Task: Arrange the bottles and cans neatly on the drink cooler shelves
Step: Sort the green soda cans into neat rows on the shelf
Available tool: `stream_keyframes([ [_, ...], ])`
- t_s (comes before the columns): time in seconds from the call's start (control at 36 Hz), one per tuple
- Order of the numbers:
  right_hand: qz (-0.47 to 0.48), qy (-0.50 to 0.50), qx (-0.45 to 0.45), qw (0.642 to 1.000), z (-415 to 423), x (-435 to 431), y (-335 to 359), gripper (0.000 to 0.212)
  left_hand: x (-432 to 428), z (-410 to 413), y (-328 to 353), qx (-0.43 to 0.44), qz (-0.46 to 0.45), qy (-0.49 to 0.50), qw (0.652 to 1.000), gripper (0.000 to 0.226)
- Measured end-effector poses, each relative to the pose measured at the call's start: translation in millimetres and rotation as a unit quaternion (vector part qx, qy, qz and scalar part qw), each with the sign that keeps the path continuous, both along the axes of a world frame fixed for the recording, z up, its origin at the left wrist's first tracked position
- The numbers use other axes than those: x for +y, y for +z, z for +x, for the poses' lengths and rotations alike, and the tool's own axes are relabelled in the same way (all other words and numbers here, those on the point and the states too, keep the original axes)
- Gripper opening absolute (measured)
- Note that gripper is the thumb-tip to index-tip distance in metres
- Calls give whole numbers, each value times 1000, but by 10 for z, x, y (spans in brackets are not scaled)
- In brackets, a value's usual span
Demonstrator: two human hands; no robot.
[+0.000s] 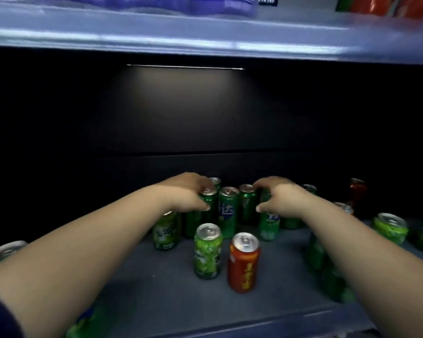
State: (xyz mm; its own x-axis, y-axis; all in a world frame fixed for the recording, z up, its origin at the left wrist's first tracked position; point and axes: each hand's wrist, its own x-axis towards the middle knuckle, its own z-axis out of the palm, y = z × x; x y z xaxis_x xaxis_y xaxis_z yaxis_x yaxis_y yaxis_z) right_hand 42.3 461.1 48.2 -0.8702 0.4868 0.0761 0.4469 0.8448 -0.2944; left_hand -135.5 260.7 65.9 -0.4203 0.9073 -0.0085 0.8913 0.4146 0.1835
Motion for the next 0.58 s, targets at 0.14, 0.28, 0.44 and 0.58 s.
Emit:
stream_keyframes([
  [0.14, 32, -10, -108, 994, -131, 411, -127, 85, 482, 99, -200, -27, 14, 16, 999, 78],
  [0.28, 26, 7, -123, 992, -218, 537, -234, 79, 771, 191, -269, -13, -23, -1, 1000, 54],
  [0.44, 32, 34, -117, 992, -179, 467, -116, 72, 840, 44, -254, 15, -20, -19, 1000, 34],
  [0.58, 39, 78, -59, 994, -172, 183, 318, 70, 566, 52, 100, 36, 35, -34, 998, 60],
])
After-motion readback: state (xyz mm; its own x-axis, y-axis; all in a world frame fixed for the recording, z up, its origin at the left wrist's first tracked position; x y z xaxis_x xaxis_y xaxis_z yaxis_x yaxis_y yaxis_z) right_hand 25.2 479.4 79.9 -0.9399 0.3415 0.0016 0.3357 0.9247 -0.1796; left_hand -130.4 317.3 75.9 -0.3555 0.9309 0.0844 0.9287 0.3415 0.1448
